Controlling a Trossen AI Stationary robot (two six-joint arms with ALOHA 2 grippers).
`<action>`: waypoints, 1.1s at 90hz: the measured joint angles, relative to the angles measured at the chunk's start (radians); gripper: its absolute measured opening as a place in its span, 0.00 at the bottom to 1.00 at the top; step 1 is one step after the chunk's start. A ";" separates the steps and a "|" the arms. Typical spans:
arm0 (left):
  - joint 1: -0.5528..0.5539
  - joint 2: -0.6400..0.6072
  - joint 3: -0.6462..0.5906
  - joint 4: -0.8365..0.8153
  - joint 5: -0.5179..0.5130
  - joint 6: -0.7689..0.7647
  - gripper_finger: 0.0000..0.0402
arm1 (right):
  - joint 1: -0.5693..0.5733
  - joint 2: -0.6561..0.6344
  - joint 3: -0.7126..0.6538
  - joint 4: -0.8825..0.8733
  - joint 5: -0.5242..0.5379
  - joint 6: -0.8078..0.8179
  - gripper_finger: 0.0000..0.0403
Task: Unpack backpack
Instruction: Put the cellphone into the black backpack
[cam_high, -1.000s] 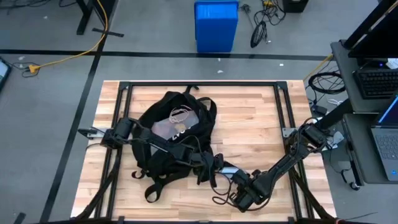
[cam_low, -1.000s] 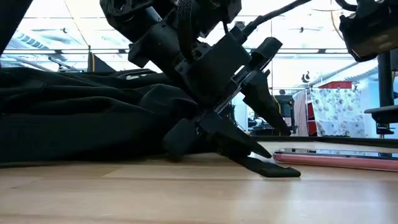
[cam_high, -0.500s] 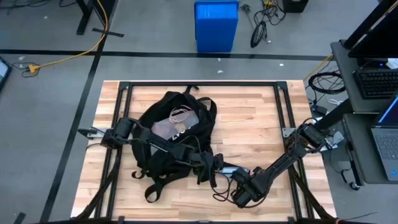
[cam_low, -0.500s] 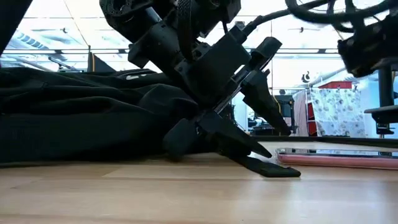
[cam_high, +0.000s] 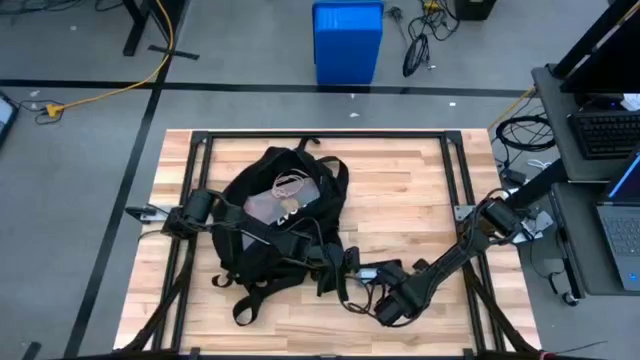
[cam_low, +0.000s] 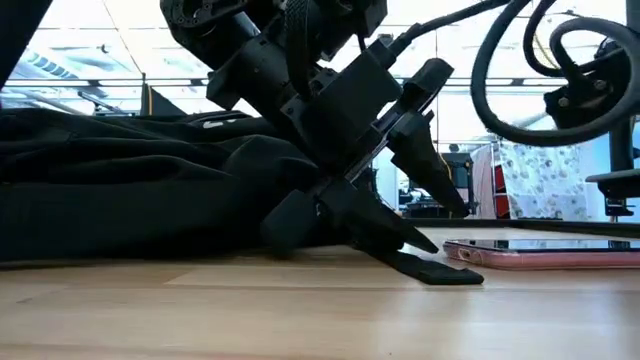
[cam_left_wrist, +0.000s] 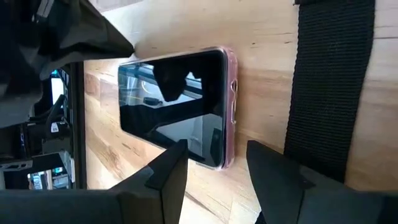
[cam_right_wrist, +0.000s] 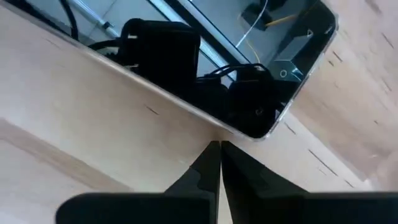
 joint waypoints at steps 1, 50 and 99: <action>0.000 0.000 0.000 0.000 0.001 0.000 0.38 | 0.000 0.000 0.000 0.001 0.000 -0.001 0.00; -0.057 0.000 0.002 -0.013 -0.031 -0.040 0.38 | 0.009 -0.005 0.149 -0.190 0.004 0.036 0.00; -0.126 0.003 0.021 0.007 -0.196 0.073 0.38 | 0.011 -0.008 0.175 -0.360 0.011 0.099 0.00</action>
